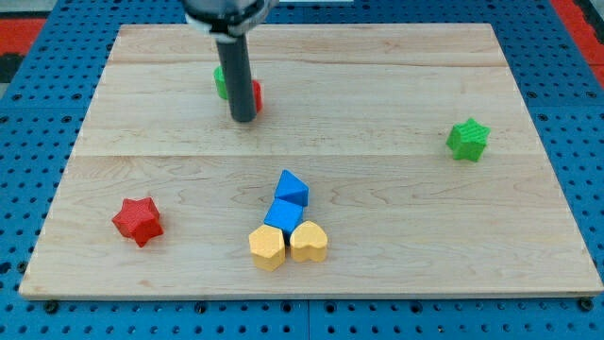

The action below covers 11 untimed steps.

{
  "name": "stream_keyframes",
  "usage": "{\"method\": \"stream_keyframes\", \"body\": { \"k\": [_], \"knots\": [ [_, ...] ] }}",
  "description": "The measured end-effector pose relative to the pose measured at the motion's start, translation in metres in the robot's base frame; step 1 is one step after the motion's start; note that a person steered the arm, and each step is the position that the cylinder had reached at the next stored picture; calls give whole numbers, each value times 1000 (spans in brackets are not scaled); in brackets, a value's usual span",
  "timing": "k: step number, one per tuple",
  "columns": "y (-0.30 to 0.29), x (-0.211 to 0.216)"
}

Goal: Move the green star to the bottom of the green circle

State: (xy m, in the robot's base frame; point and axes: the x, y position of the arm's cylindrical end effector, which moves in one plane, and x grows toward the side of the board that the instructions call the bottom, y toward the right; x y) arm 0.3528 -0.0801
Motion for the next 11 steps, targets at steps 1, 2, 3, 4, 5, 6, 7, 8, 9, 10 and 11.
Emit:
{"method": "stream_keyframes", "body": {
  "k": [1,2,3,4,5,6,7,8,9,10,11],
  "knots": [
    [-2,-45],
    [91,4],
    [205,28],
    [299,37],
    [316,59],
    [296,101],
    [201,77],
    [129,79],
    [106,113],
    [21,31],
    [8,-23]
  ]
}}
